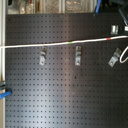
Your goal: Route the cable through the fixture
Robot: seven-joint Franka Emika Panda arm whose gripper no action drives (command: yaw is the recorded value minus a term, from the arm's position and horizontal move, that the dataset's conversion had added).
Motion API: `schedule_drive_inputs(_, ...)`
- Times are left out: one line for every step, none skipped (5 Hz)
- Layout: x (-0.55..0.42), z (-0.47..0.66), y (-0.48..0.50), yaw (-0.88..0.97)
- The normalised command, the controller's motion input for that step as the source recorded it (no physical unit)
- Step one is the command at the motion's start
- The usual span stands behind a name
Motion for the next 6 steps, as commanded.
schedule_drive_inputs(-0.175,0.06,-0.14,-0.7)
schedule_drive_inputs(0.158,0.18,-0.04,-0.92)
schedule_drive_inputs(0.335,0.22,0.017,-0.69)
schedule_drive_inputs(0.244,0.4,0.155,-0.65)
schedule_drive_inputs(0.135,0.4,0.219,-0.68)
schedule_drive_inputs(-0.009,0.29,0.367,-0.65)
